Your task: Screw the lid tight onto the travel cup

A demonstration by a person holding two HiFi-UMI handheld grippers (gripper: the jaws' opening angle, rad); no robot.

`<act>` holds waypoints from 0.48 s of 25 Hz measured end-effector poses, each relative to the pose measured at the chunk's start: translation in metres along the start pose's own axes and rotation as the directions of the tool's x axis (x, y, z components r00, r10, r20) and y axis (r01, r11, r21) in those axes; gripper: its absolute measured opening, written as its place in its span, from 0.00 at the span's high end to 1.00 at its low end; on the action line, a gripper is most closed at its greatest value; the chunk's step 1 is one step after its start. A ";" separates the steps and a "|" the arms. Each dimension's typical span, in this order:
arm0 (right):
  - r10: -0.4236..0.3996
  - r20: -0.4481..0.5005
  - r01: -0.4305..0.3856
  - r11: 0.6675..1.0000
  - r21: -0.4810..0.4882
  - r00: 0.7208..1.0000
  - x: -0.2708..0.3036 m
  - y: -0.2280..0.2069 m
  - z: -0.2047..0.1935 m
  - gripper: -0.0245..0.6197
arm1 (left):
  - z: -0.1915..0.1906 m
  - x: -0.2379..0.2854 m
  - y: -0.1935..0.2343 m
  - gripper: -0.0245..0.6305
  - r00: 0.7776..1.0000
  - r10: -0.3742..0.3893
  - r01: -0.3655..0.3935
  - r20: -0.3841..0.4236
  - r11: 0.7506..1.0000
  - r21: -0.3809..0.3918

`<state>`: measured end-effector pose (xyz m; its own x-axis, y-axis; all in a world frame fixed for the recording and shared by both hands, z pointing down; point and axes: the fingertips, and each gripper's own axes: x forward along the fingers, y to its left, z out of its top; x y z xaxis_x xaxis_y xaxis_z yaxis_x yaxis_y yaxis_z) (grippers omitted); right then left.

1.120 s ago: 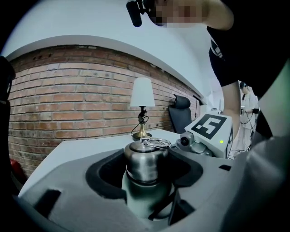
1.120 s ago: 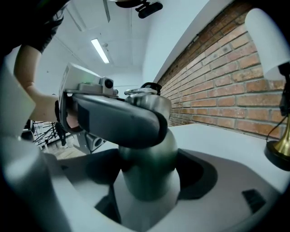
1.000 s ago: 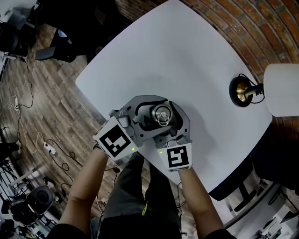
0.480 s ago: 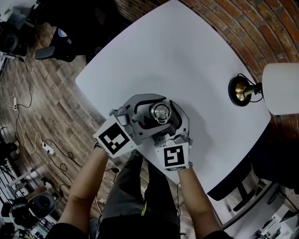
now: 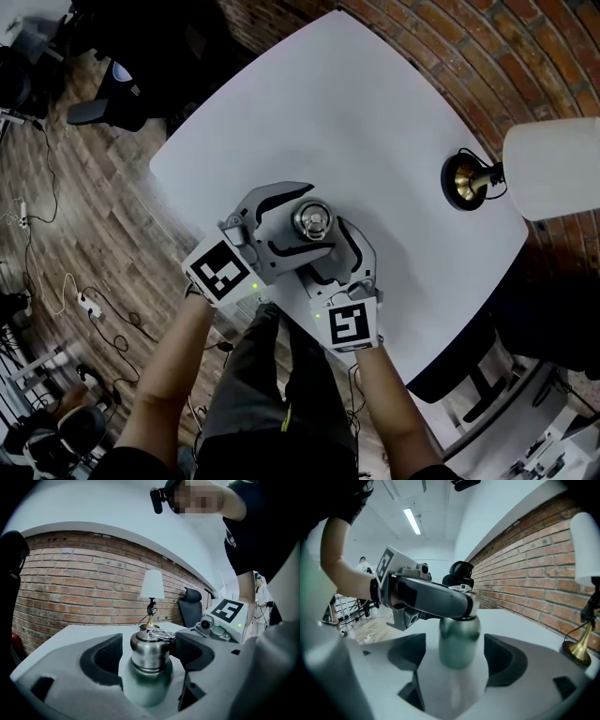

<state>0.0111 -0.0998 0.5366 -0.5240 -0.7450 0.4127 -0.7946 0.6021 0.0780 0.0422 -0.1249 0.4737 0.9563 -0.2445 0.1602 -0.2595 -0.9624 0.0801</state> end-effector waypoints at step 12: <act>-0.069 -0.059 0.075 0.992 0.104 0.996 -0.072 -0.010 0.000 0.42 | 0.024 -0.044 -0.010 0.44 0.980 0.180 -0.183 -0.084 0.982 -0.038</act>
<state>0.0566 -0.0525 0.5059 -0.4487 -0.7668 0.4590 -0.8594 0.5112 0.0138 0.0056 -0.1071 0.4420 0.8795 -0.4025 0.2540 -0.4351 -0.8963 0.0863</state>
